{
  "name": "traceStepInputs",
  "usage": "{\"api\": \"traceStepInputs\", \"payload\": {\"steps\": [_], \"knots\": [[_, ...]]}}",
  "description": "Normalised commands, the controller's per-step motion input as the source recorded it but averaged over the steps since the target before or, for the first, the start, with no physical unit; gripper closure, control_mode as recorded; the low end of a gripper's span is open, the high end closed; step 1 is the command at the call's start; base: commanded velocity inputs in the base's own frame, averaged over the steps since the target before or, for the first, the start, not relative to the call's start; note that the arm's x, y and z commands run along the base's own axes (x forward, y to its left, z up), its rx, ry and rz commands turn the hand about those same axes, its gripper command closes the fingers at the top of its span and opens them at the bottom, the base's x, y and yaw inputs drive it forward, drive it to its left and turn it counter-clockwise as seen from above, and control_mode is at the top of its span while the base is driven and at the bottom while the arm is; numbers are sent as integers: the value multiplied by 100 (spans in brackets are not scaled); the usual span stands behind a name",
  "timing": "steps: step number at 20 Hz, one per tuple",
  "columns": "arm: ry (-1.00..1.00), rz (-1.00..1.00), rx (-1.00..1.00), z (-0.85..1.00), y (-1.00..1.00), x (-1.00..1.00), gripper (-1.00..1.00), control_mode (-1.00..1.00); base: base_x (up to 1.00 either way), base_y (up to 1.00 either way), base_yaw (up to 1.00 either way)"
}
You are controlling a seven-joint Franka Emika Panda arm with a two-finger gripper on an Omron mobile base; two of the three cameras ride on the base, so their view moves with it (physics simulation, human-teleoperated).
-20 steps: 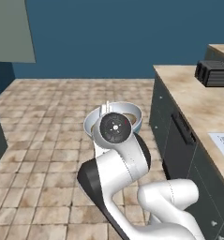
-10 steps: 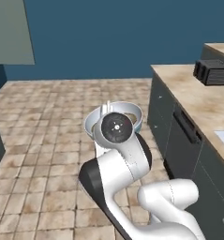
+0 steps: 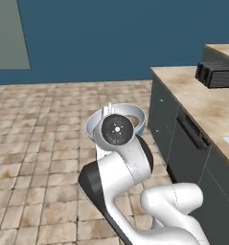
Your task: Pick up the bowls on the counter and stack them on top of one another in the open cabinet. Place the smaller bowl on top of the larger bowl.
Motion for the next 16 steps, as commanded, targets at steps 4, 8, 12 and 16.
{"api": "traceStepInputs", "payload": {"steps": [4,8,12,16], "knots": [[0,0,0,0,0,0,100,100,59,0,-1],[0,0,0,0,0,0,100,100,44,0,2],[0,0,0,0,0,0,100,100,17,-3,19],[0,0,0,0,0,0,100,100,17,-11,26]]}}
